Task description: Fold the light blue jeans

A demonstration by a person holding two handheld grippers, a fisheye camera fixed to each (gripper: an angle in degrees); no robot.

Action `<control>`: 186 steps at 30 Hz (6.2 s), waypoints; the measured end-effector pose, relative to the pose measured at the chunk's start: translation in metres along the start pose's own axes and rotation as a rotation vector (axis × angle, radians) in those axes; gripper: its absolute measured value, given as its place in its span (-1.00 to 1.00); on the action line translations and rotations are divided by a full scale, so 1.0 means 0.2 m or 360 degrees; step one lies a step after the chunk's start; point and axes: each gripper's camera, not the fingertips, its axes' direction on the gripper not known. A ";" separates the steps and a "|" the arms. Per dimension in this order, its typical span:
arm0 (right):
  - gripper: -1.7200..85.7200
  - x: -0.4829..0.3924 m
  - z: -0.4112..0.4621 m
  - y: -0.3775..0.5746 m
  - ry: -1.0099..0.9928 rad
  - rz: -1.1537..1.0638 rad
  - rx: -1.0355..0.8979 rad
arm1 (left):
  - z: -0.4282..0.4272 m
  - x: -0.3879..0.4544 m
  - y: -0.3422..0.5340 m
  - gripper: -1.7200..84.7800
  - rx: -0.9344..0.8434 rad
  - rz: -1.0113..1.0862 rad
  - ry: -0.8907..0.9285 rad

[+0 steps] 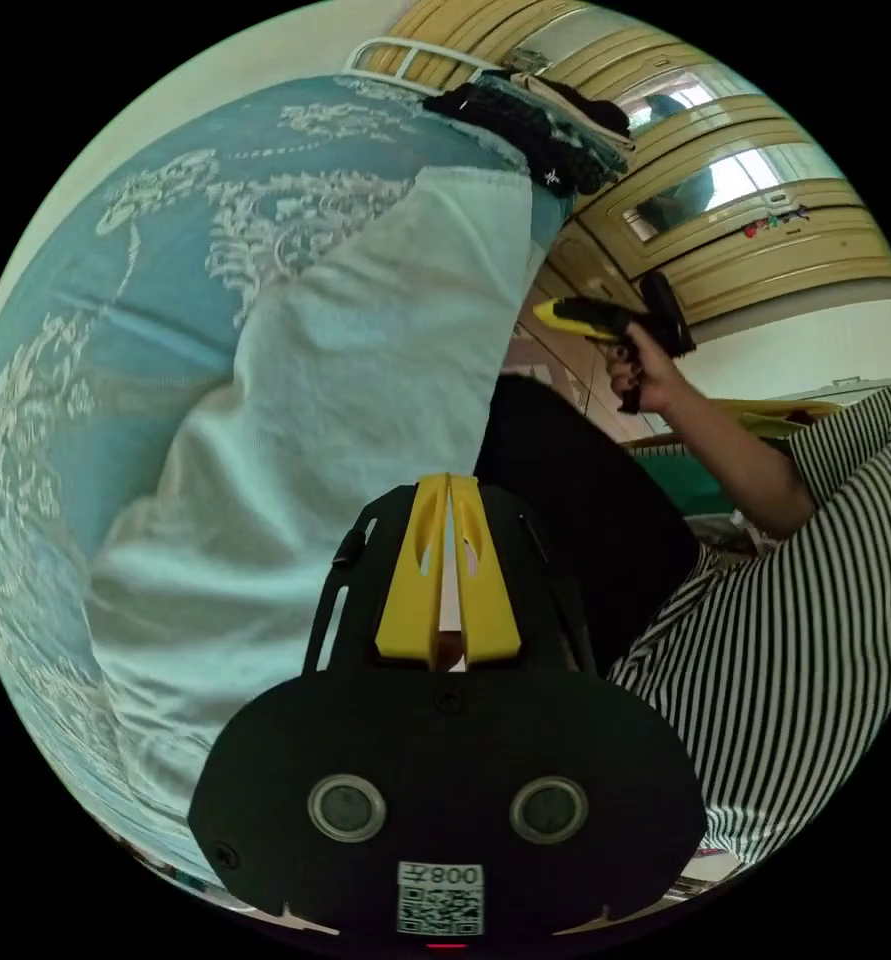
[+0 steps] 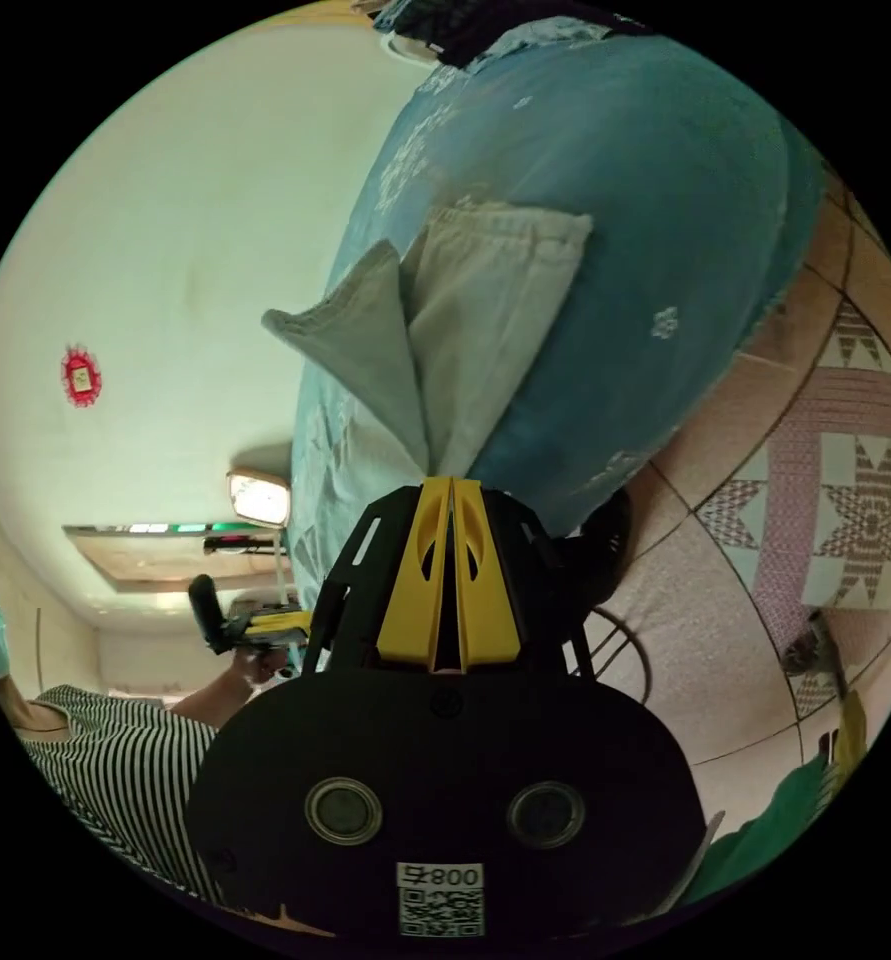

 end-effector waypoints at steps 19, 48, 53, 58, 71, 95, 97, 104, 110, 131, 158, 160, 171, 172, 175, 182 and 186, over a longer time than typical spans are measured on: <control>-0.78 0.00 -0.17 -0.03 0.0452 -0.0174 0.0287 | 0.34 -0.12 -1.34 -0.79 -0.0117 0.0032 -0.0254; -0.96 0.00 -0.10 0.10 0.0239 -0.0047 0.0337 | 0.14 -0.05 -1.28 -0.95 -0.0036 0.0155 -0.0299; -0.96 -0.03 0.02 0.08 0.0188 -0.0002 0.0307 | 0.10 -0.08 -1.18 -0.94 -0.0037 0.0152 -0.0373; -0.95 -0.09 0.09 0.08 0.0124 0.0059 0.0345 | -0.16 -0.20 -0.82 -0.92 0.0199 -0.0078 -0.0341; -0.96 -1.03 0.72 0.05 -0.0058 -0.0640 -0.0100 | -0.88 -0.82 0.93 -0.80 0.0378 -0.1043 -0.0400; -0.96 -2.70 2.69 0.65 -0.0010 -0.1559 -0.1360 | -1.13 -0.74 2.03 -0.93 0.0641 -0.0683 -0.0392; -0.96 -2.90 2.65 0.59 -0.0210 -0.1587 -0.1224 | -1.14 -0.70 2.10 -0.93 0.0623 -0.0643 -0.0441; -0.96 -3.29 3.02 0.58 0.0115 -0.1918 -0.1208 | -1.18 -0.70 2.29 -0.92 0.0633 -0.0617 -0.0432; -0.96 -3.34 3.41 0.82 0.0195 -0.2012 -0.1690 | -1.30 -0.78 2.44 -0.89 0.0756 -0.0740 -0.0397; -0.96 -3.64 3.52 0.81 0.0173 -0.1966 -0.1288 | -1.46 -1.11 2.71 -0.93 0.0808 -0.1070 -0.0459; -0.96 -3.81 3.77 0.71 0.0130 -0.1896 -0.1016 | -1.37 -1.74 3.13 -0.94 0.1003 -0.1412 -0.0270; -0.96 -3.76 3.89 0.72 0.0245 -0.1855 -0.1065 | -1.41 -1.75 3.19 -0.95 0.1069 -0.1395 -0.0249; -0.96 -3.65 4.02 0.60 0.0287 -0.1652 -0.1109 | -1.23 -1.77 3.41 -0.94 0.0801 -0.1393 -0.0238; -0.96 -3.66 4.02 0.60 0.0297 -0.1659 -0.1109 | -1.26 -1.77 3.41 -0.93 0.0855 -0.1362 -0.0256; -0.96 -3.67 3.98 0.61 0.0256 -0.1692 -0.1085 | -1.33 -1.78 3.36 -0.88 0.0873 -0.1210 -0.0256; -0.96 -3.64 3.90 0.61 0.0177 -0.1696 -0.1092 | -1.23 -1.99 3.29 -0.80 0.0558 -0.1165 -0.0226; -0.96 -3.60 3.86 0.59 0.0181 -0.1675 -0.1101 | -1.33 -1.97 3.43 -0.88 0.0786 -0.1161 -0.0126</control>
